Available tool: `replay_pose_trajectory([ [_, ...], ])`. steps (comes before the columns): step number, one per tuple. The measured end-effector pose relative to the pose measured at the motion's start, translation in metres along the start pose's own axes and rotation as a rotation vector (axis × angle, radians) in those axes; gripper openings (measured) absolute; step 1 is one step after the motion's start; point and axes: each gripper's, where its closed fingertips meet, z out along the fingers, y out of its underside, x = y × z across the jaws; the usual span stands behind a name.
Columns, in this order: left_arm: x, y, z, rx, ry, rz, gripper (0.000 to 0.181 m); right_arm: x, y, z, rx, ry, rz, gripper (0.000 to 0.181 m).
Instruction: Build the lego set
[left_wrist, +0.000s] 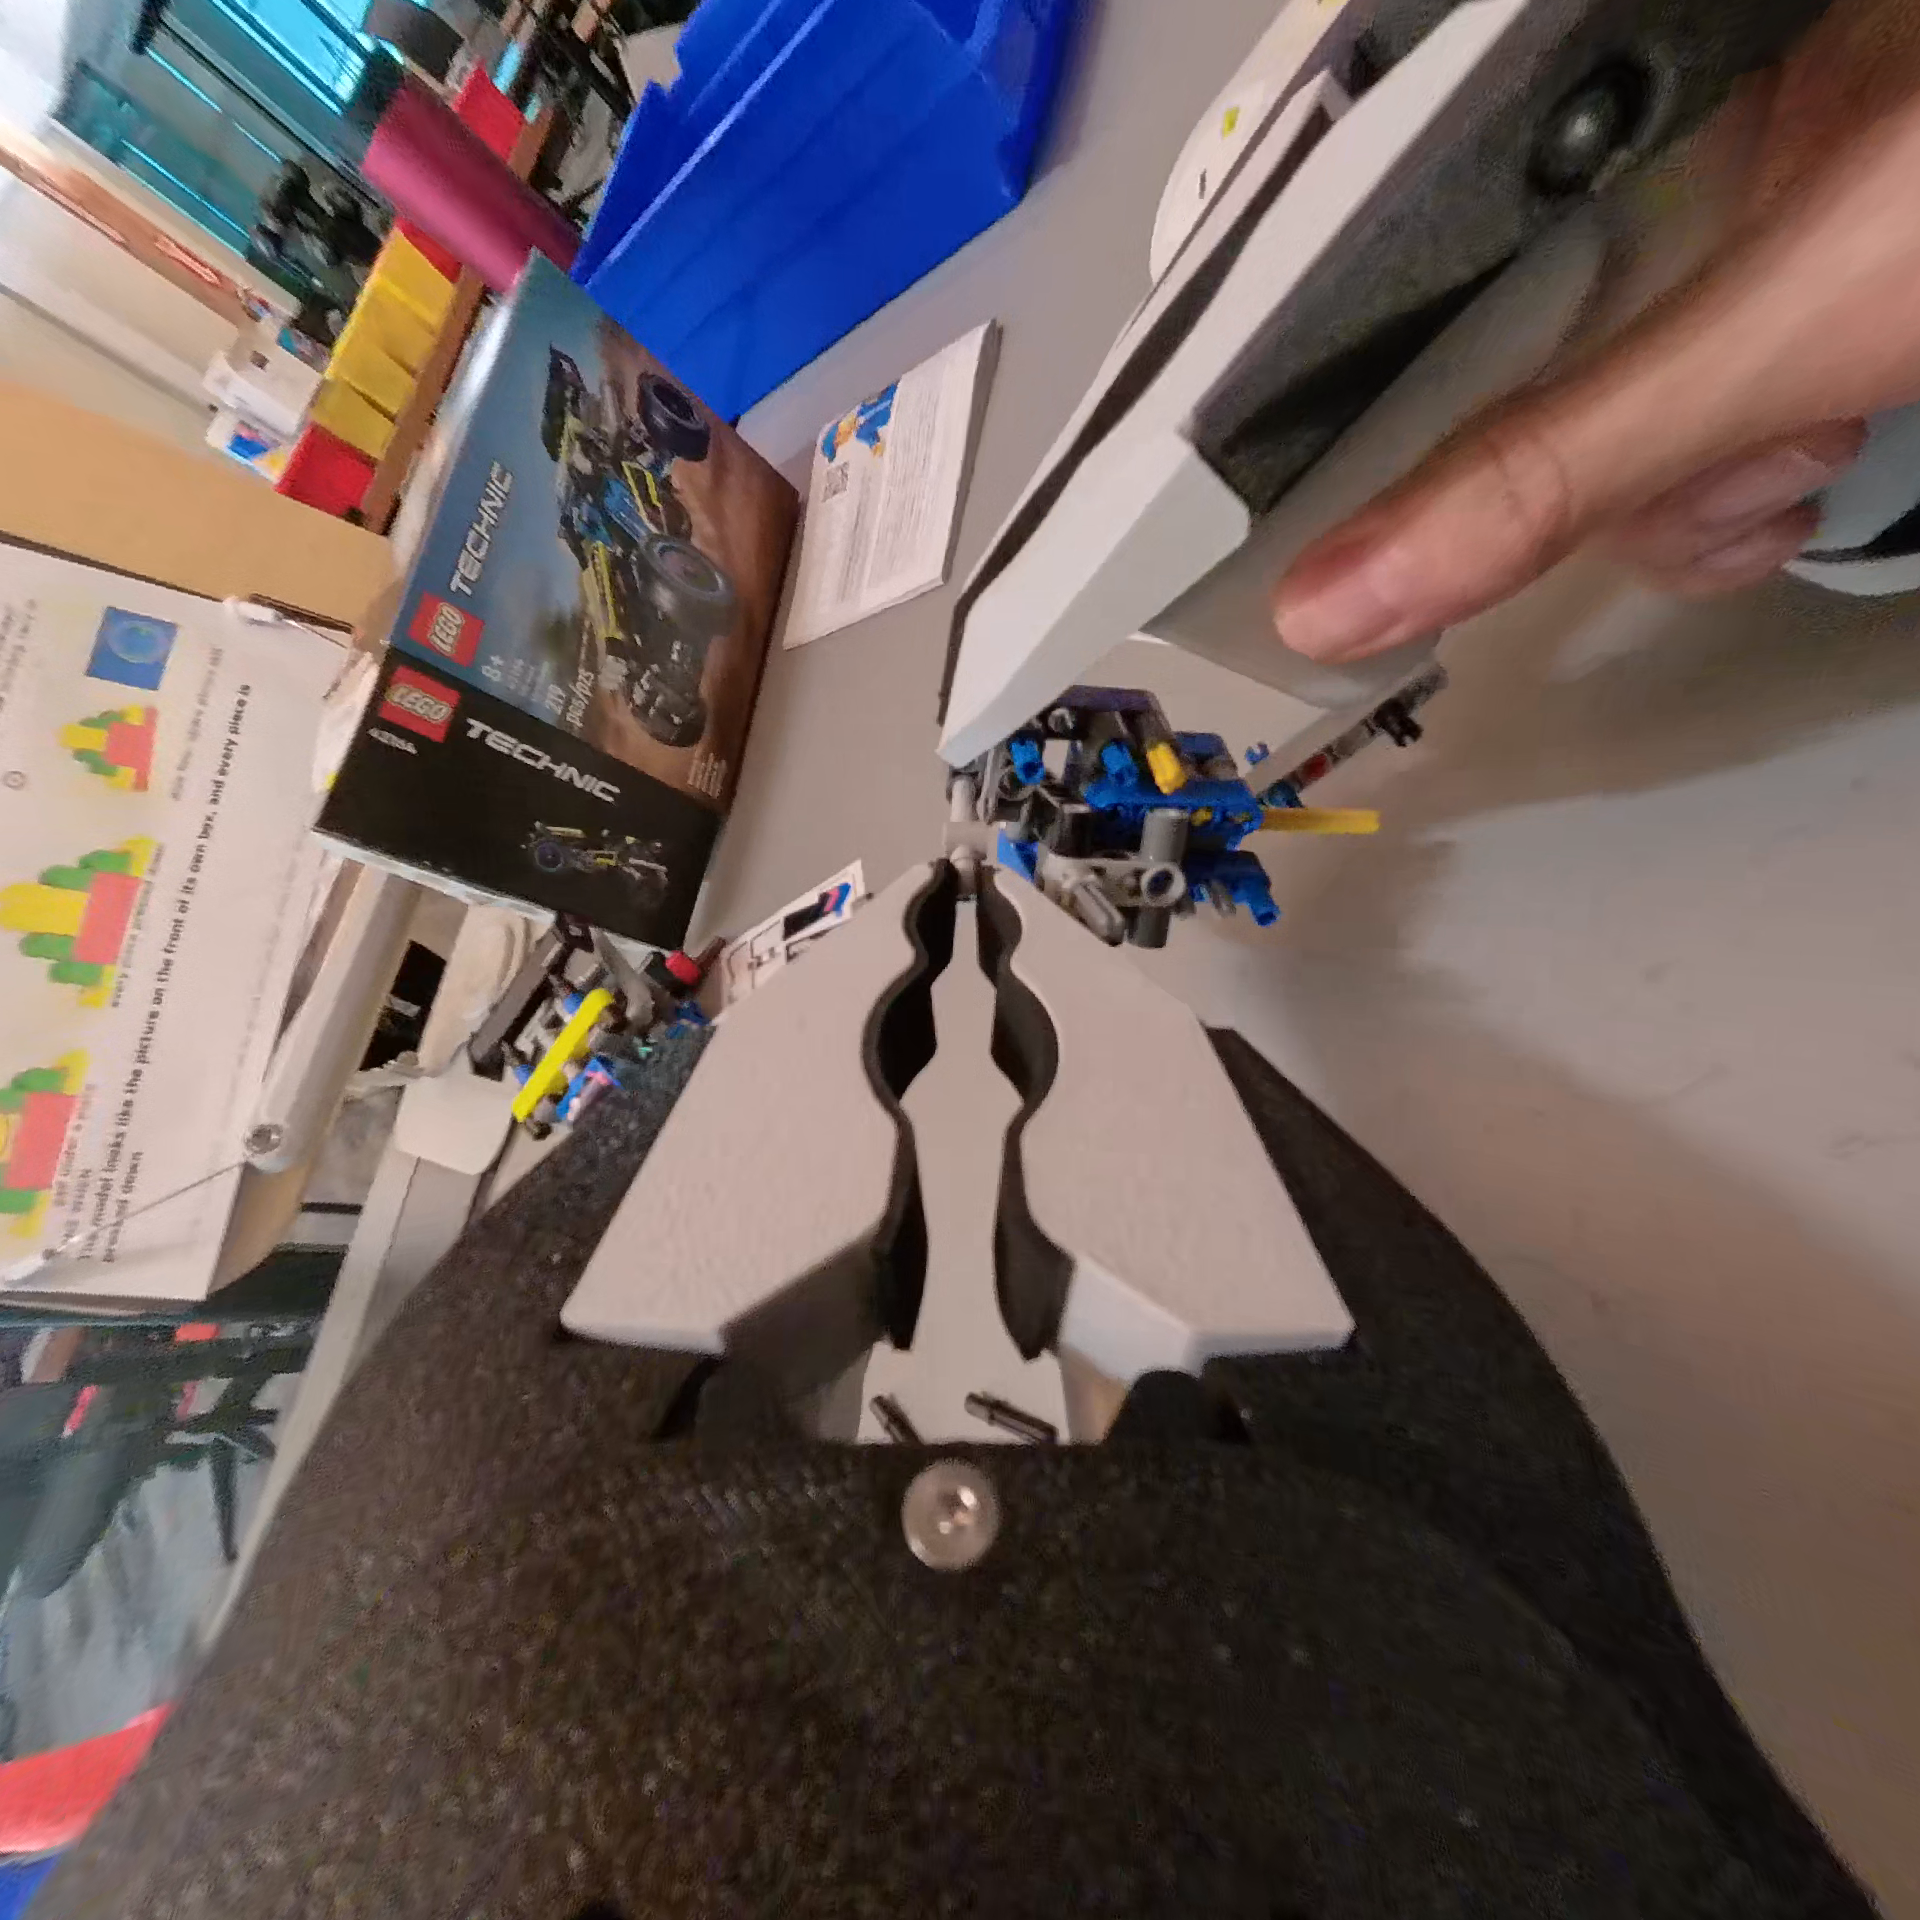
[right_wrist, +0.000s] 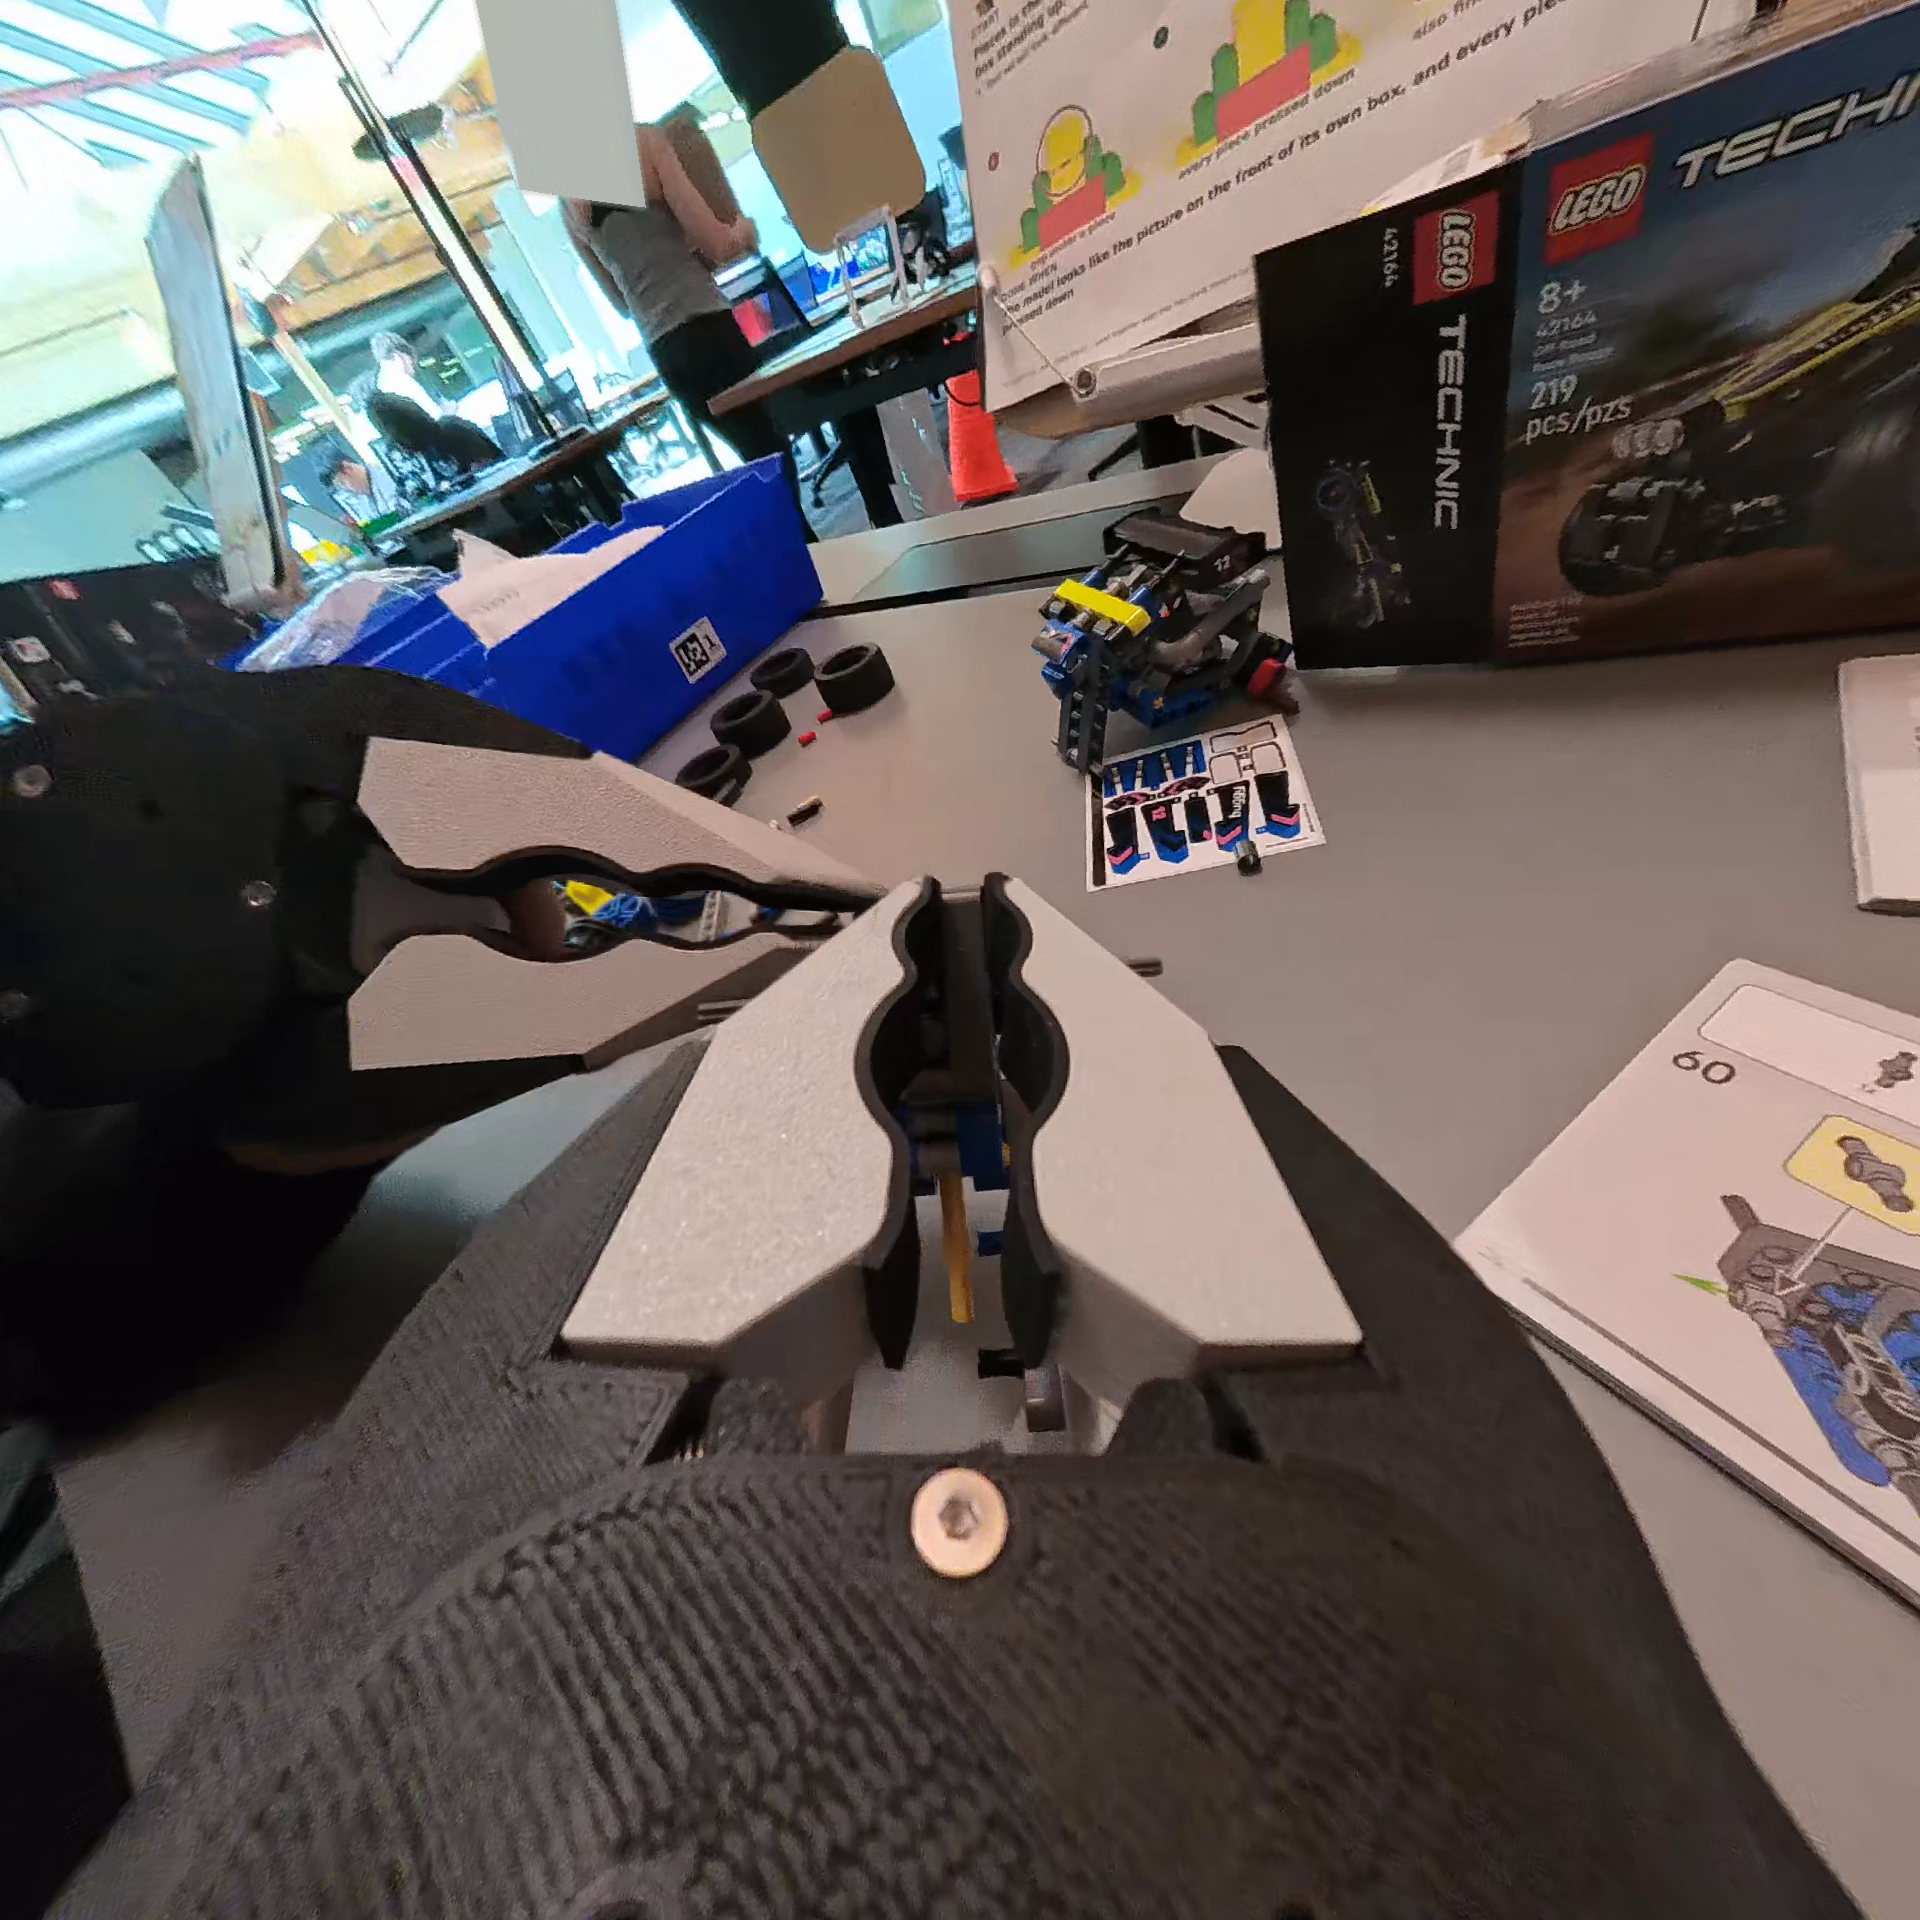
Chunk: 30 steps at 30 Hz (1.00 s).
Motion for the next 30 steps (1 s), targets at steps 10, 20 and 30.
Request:
replay_pose_trajectory([
  [10,0.0,0.006,0.001,-0.052,0.002,0.014,0.001,-0.001,0.005,0.007,-0.013,0.094,-0.153,0.007],
  [20,0.005,0.005,0.011,0.082,-0.066,0.12,0.001,0.01,0.008,0.007,-0.06,0.02,0.002,0.008],
  [30,0.008,0.006,0.022,0.134,-0.06,0.11,0.001,0.021,0.012,0.005,-0.143,-0.027,0.069,0.007],
])
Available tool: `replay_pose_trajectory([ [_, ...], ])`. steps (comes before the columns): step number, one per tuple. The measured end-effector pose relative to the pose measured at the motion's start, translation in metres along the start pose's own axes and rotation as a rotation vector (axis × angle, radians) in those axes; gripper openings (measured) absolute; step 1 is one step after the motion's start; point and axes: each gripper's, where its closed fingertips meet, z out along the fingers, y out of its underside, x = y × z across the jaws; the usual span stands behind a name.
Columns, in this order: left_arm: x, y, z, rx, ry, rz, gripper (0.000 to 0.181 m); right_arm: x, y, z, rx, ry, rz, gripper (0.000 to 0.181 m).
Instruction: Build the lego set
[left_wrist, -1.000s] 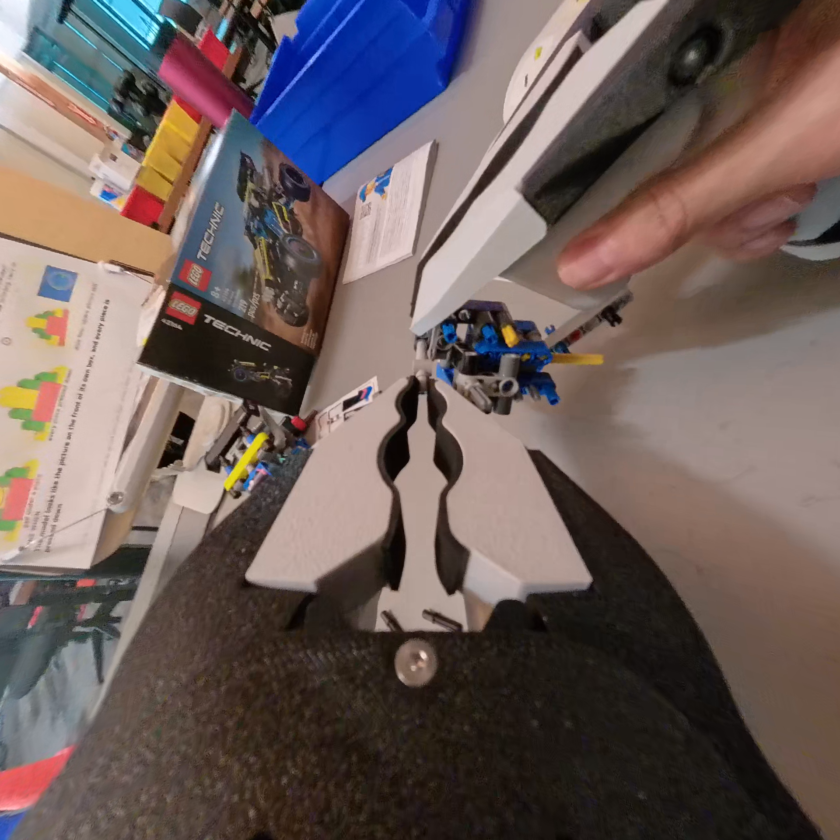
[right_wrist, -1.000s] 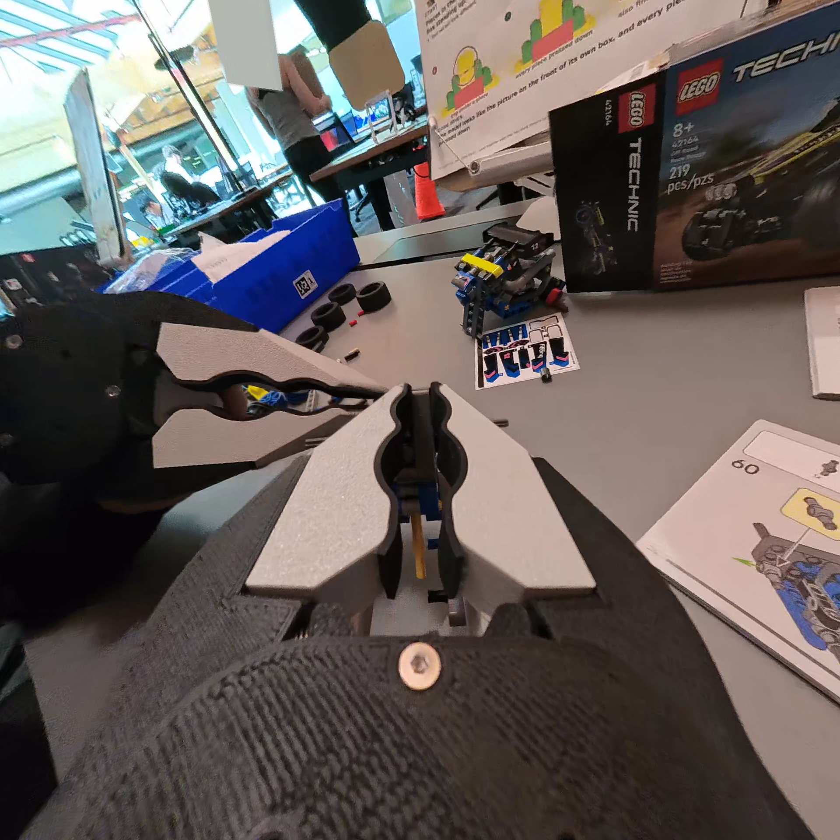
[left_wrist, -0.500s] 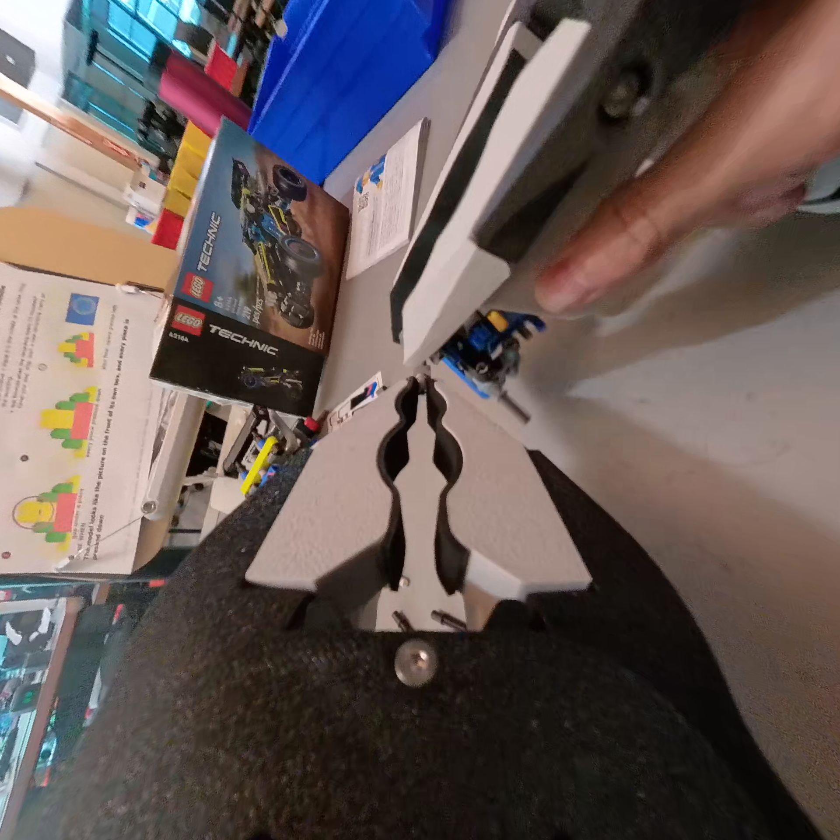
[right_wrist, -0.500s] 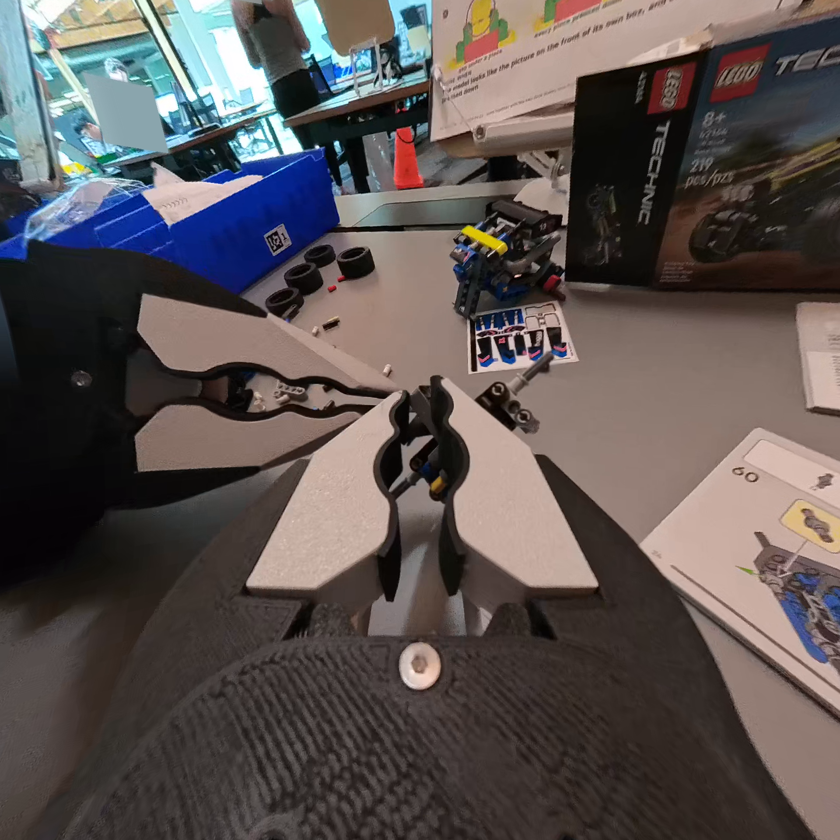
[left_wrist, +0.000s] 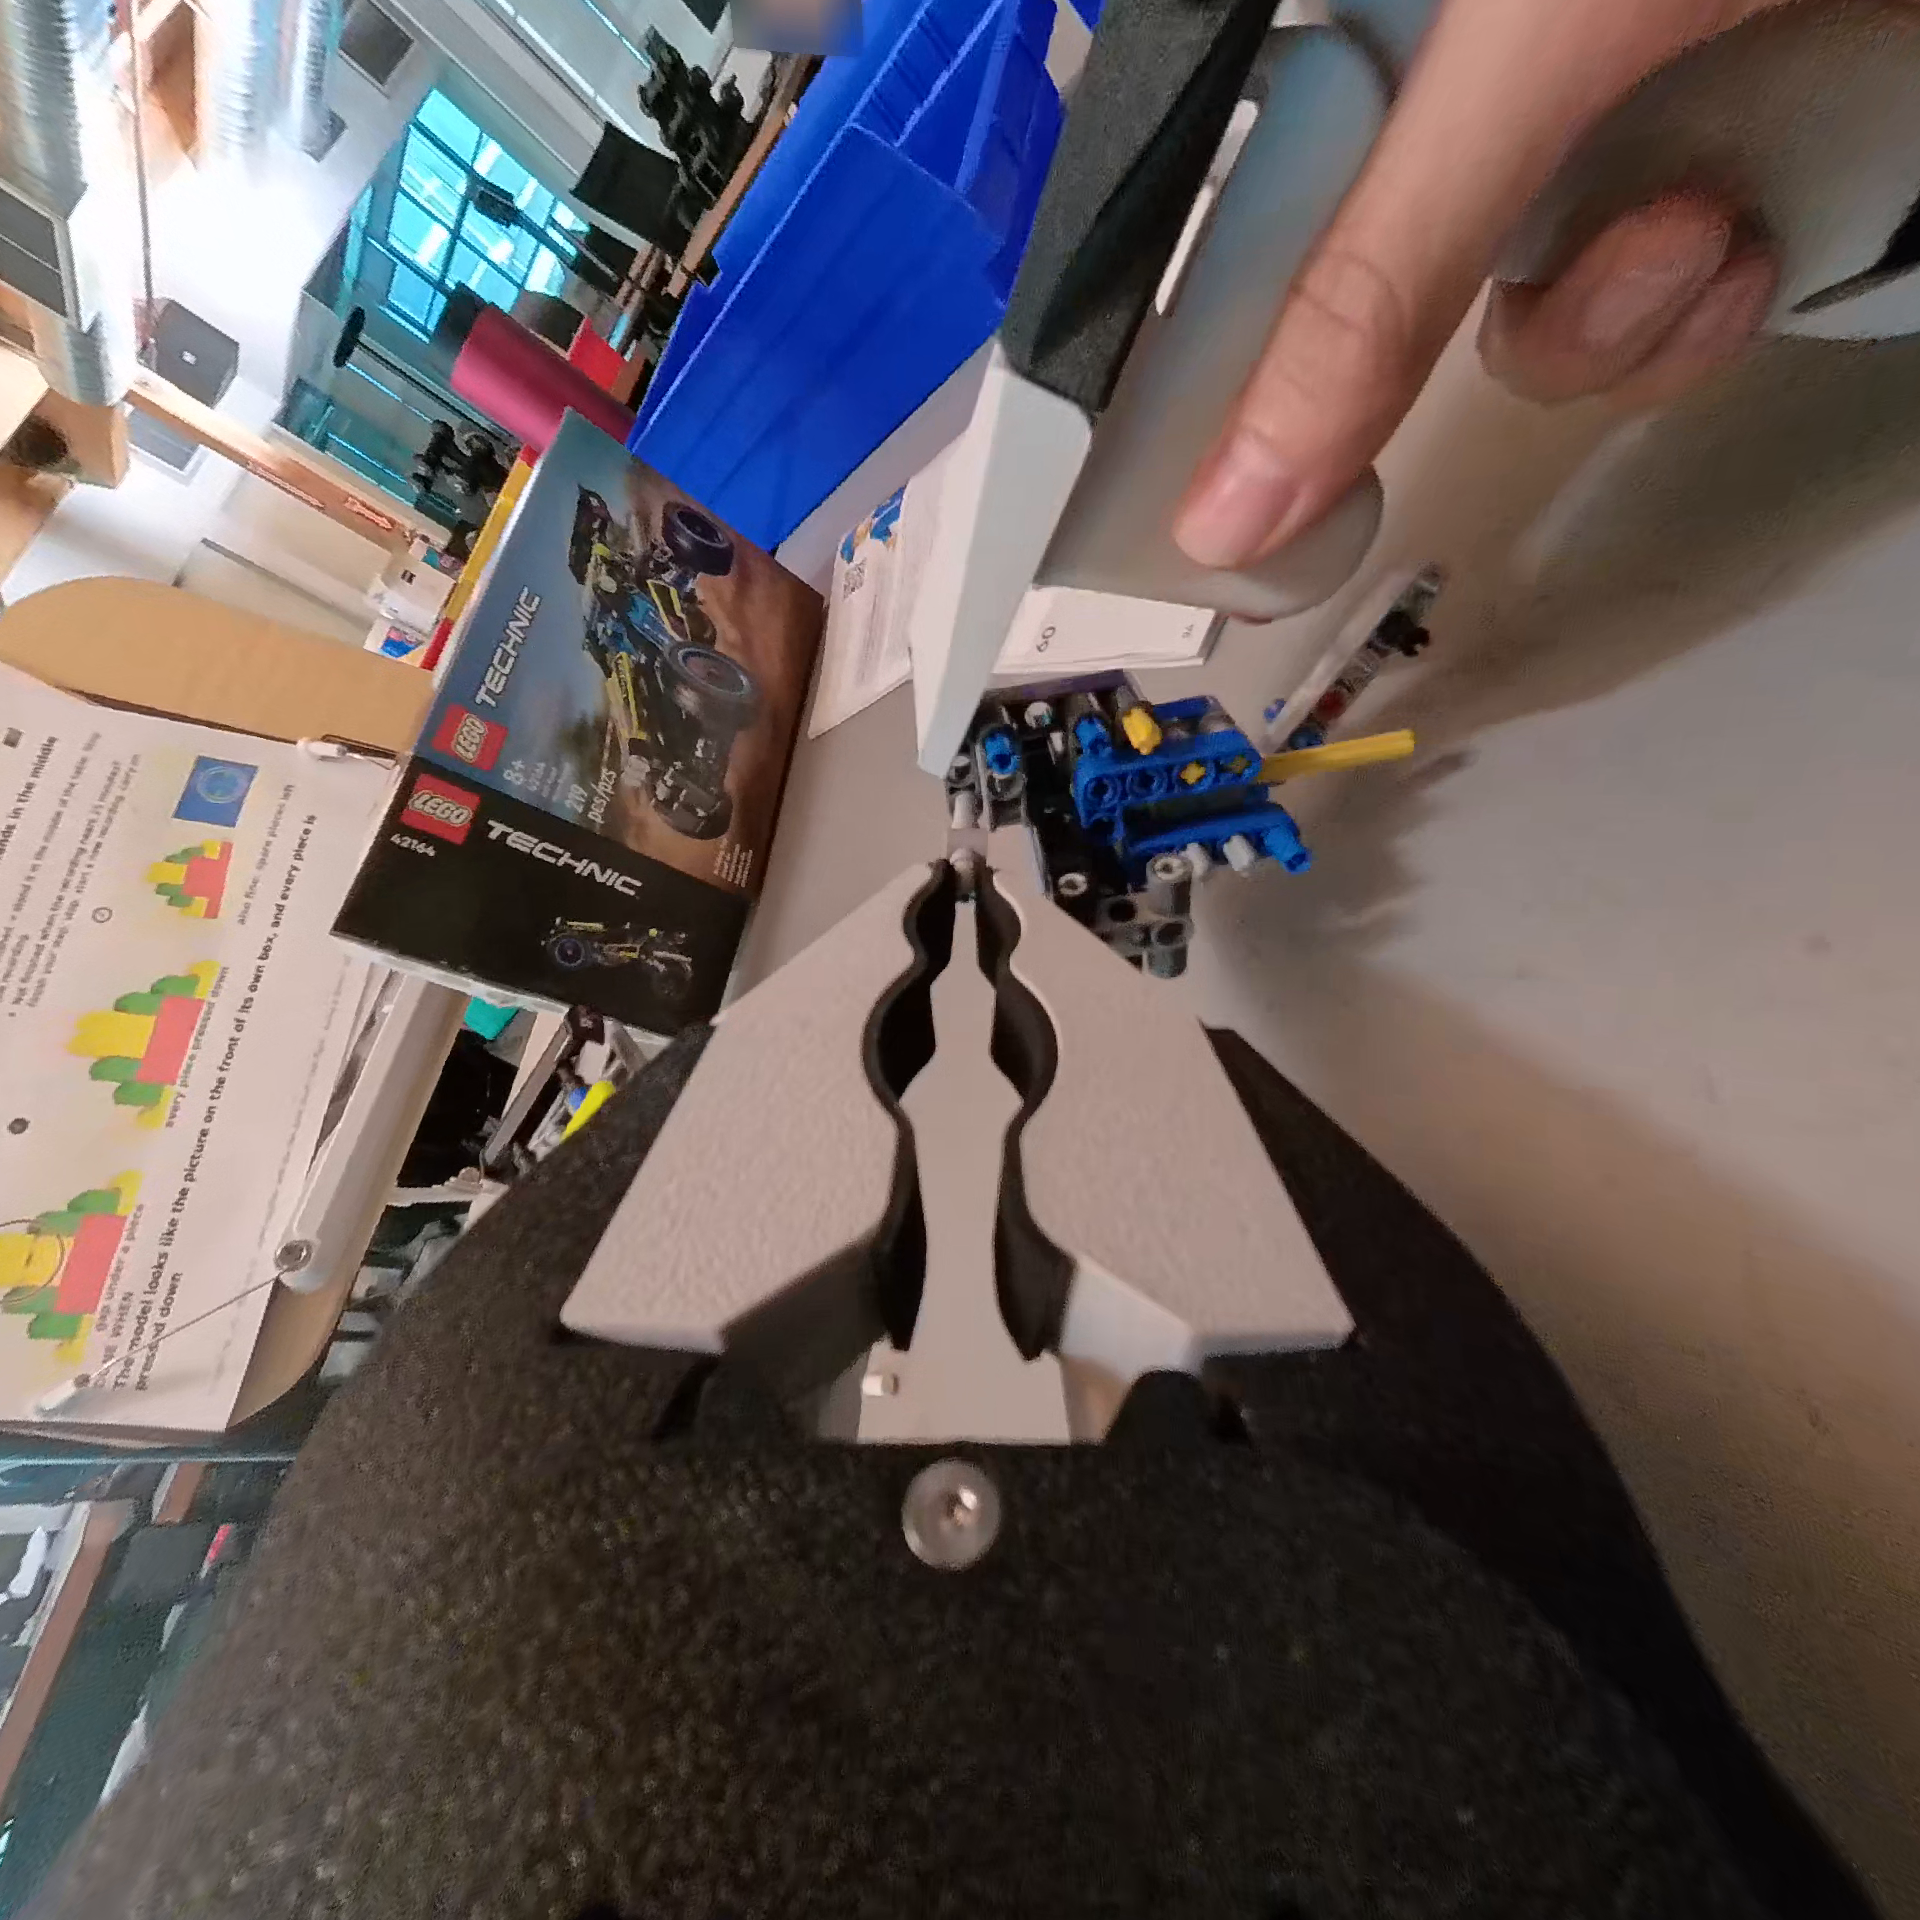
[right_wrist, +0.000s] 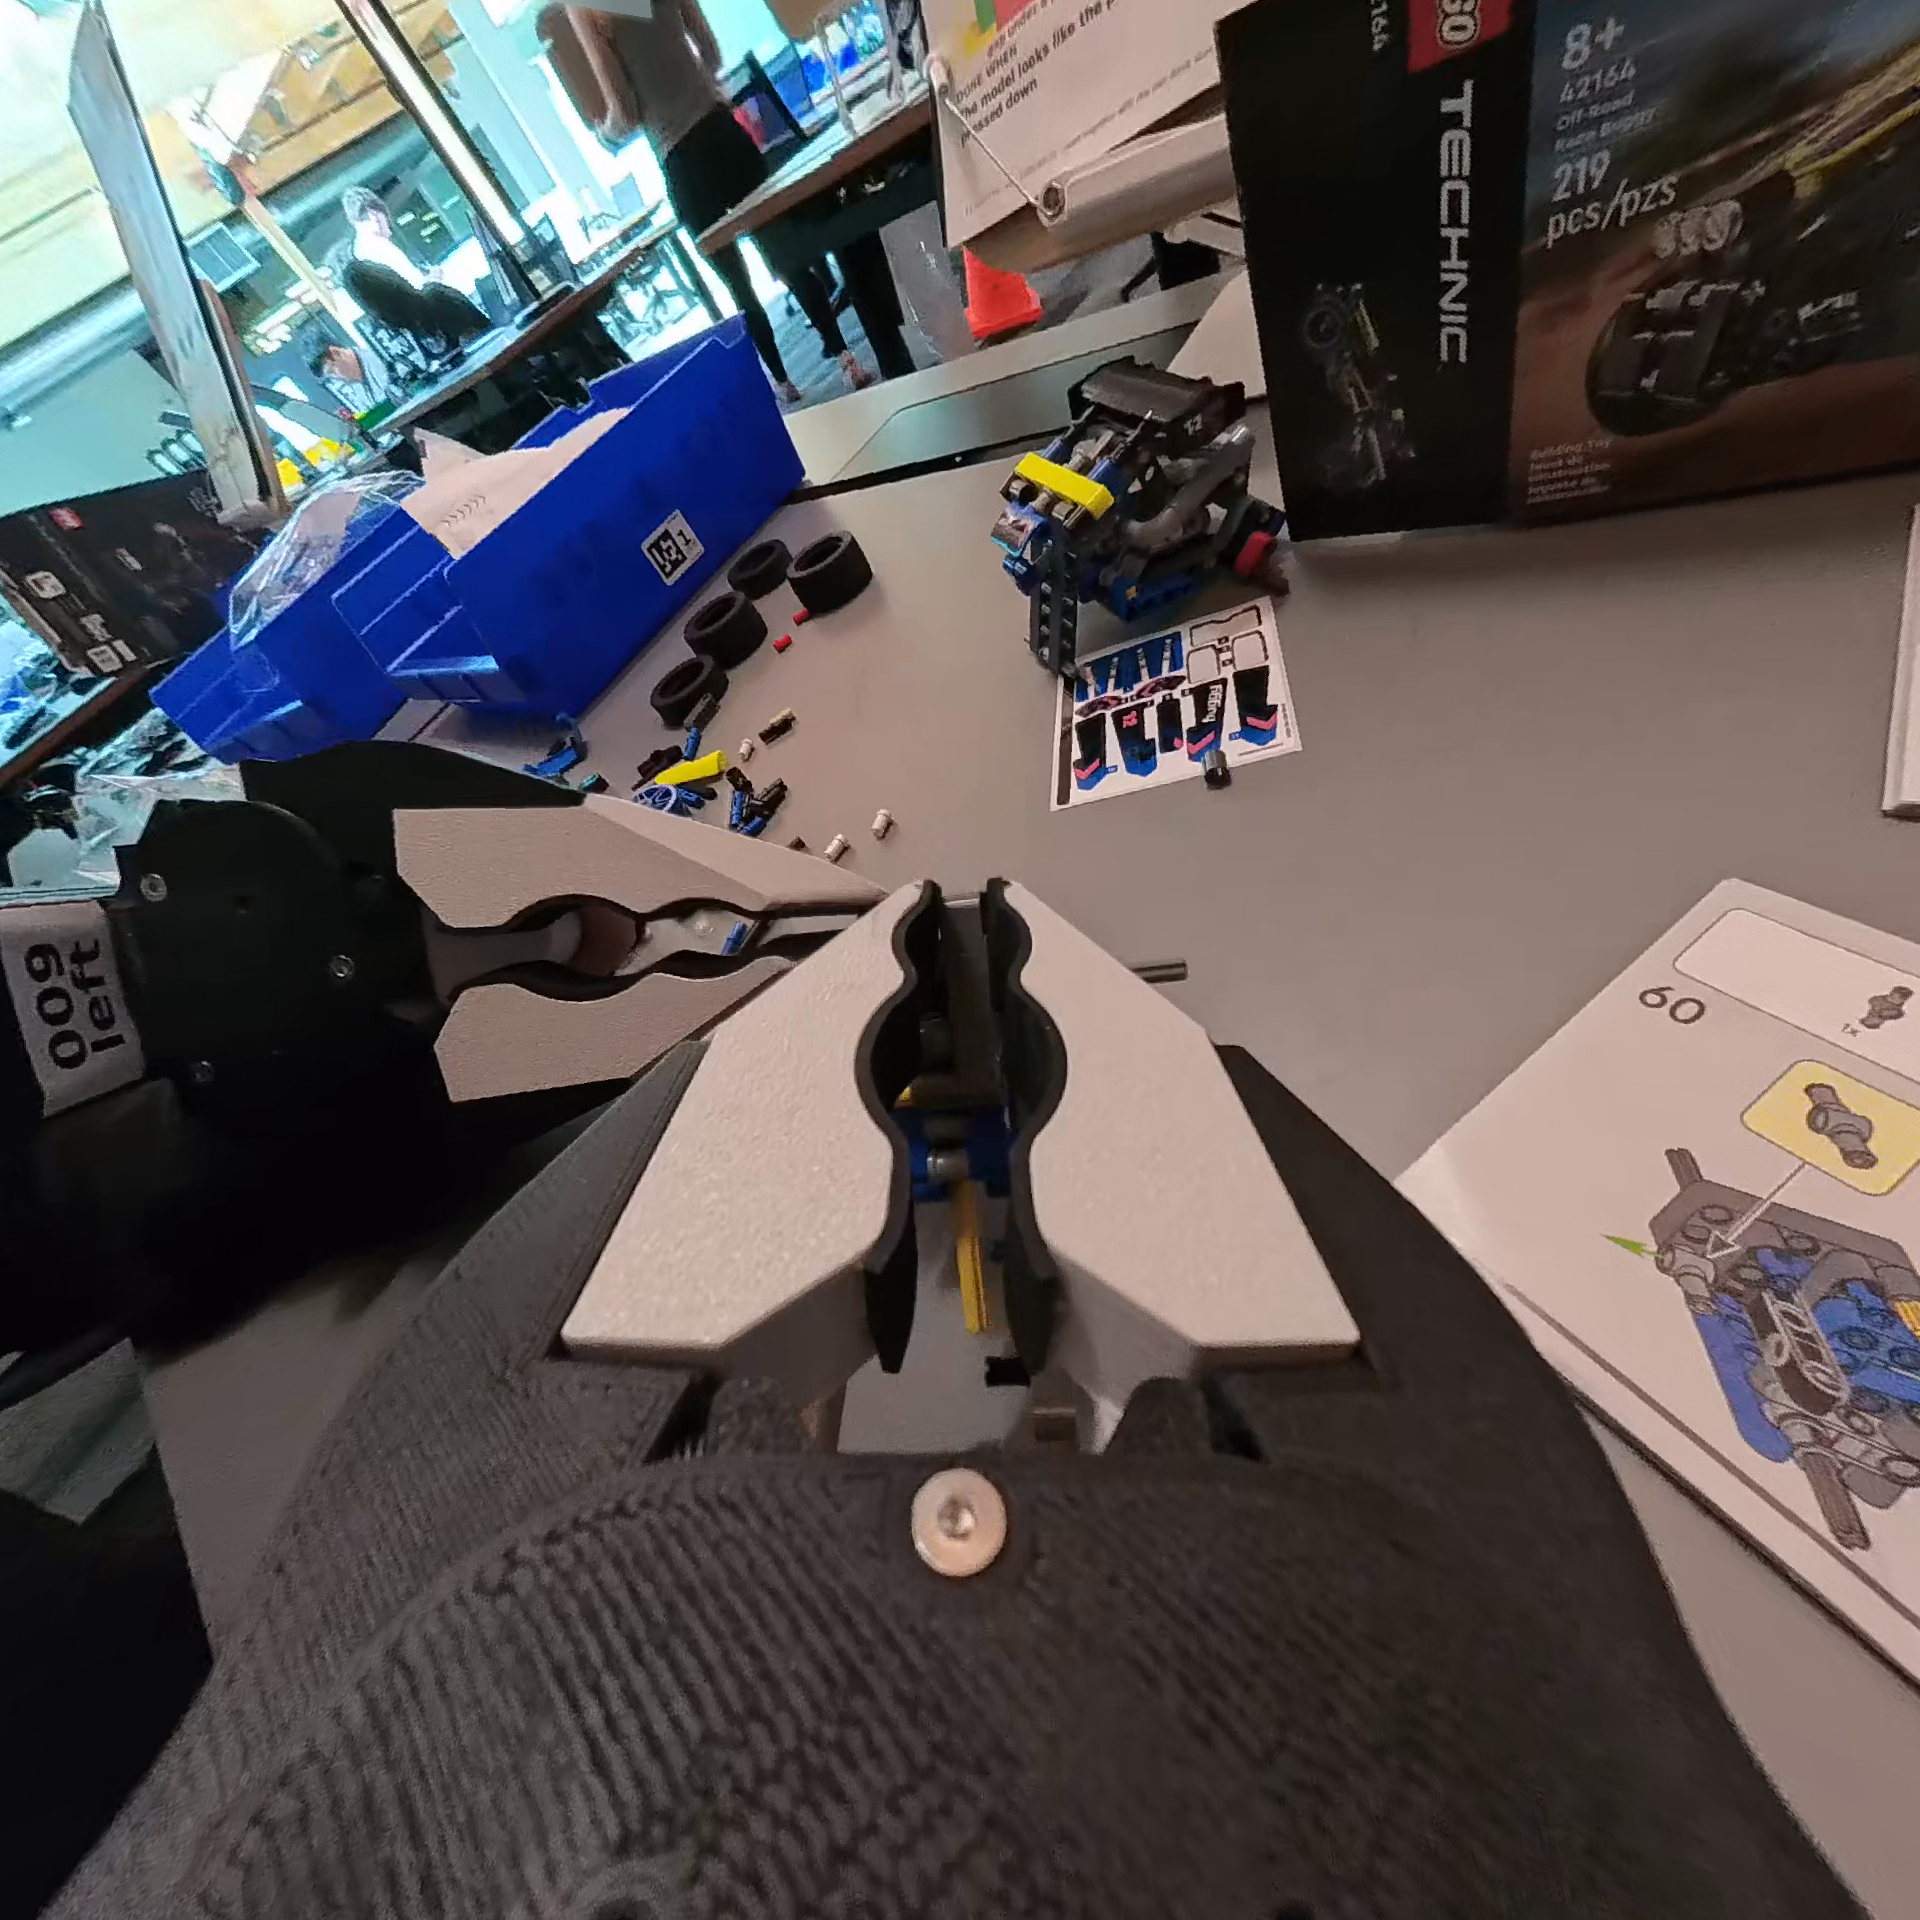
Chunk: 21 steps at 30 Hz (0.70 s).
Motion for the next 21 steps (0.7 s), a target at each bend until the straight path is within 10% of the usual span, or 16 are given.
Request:
replay_pose_trajectory([
  [21,0.011,0.002,0.006,-0.107,-0.036,0.177,0.001,0.011,0.013,0.002,0.037,-0.182,0.342,0.009],
])
